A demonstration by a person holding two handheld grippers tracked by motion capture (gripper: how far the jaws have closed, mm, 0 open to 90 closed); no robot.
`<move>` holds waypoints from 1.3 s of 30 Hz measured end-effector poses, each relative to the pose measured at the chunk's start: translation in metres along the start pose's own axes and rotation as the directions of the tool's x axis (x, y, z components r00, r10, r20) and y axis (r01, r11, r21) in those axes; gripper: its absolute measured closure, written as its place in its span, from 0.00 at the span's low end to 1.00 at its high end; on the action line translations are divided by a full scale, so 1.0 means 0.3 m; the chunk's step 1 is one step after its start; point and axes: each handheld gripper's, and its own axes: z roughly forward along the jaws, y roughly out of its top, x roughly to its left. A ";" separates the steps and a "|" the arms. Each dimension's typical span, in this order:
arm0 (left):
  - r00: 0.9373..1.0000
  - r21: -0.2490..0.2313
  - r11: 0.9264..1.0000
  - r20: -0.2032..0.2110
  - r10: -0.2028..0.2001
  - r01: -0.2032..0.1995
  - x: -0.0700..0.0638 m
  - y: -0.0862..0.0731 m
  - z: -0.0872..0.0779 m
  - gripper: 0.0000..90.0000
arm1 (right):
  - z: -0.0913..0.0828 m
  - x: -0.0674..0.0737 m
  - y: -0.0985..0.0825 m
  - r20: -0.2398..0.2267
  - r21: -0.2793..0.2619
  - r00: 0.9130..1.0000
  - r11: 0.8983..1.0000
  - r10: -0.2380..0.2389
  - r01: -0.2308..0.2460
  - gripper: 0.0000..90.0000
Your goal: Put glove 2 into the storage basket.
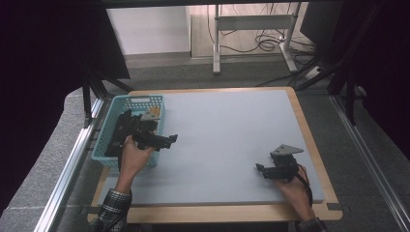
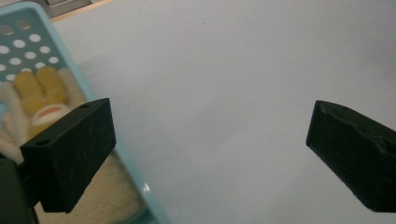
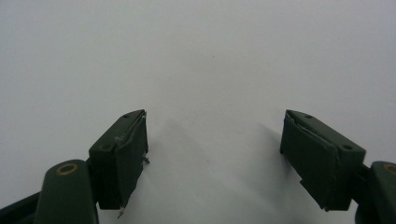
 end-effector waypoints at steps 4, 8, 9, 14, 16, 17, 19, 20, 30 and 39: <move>1.000 -0.004 1.000 0.018 0.010 -0.010 -0.033 -0.005 0.017 0.02 | 0.000 0.000 0.000 0.000 0.000 1.000 1.000 0.000 0.000 0.25; 0.999 -0.012 1.000 0.041 0.019 -0.018 -0.064 -0.012 0.032 0.02 | 0.000 0.000 0.000 0.000 0.000 1.000 1.000 -0.001 0.001 0.25; 0.999 -0.013 1.000 0.047 0.020 -0.020 -0.072 -0.013 0.036 0.02 | 0.000 0.000 0.000 0.000 0.001 1.000 1.000 -0.001 0.001 0.25; 0.997 -0.022 0.999 0.070 0.037 -0.035 -0.106 -0.019 0.049 0.02 | 0.000 0.000 0.000 0.000 0.000 1.000 1.000 0.001 -0.001 0.25; 0.996 -0.025 0.999 0.081 0.038 -0.036 -0.120 -0.022 0.054 0.02 | 0.000 0.000 0.000 0.000 0.000 1.000 1.000 0.001 -0.001 0.25; 0.995 -0.028 0.999 0.087 0.037 -0.035 -0.127 -0.025 0.057 0.02 | 0.000 0.000 0.000 0.000 0.000 1.000 1.000 0.001 -0.001 0.25; 0.994 -0.030 0.999 0.097 0.044 -0.041 -0.140 -0.030 0.064 0.02 | 0.000 0.000 0.000 0.000 0.000 1.000 1.000 0.002 -0.002 0.25; 0.994 -0.031 0.999 0.103 0.046 -0.043 -0.147 -0.034 0.068 0.02 | 0.000 0.000 0.000 0.000 0.000 1.000 1.000 0.001 -0.001 0.25; 0.987 -0.039 0.999 0.153 0.043 -0.037 -0.201 -0.068 0.095 0.02 | 0.000 0.000 0.000 0.000 0.001 1.000 1.000 0.000 0.000 0.25; 0.985 -0.029 0.996 0.150 0.087 -0.084 -0.259 -0.101 0.115 0.02 | 0.000 0.000 0.000 0.000 0.001 1.000 1.000 0.000 0.000 0.25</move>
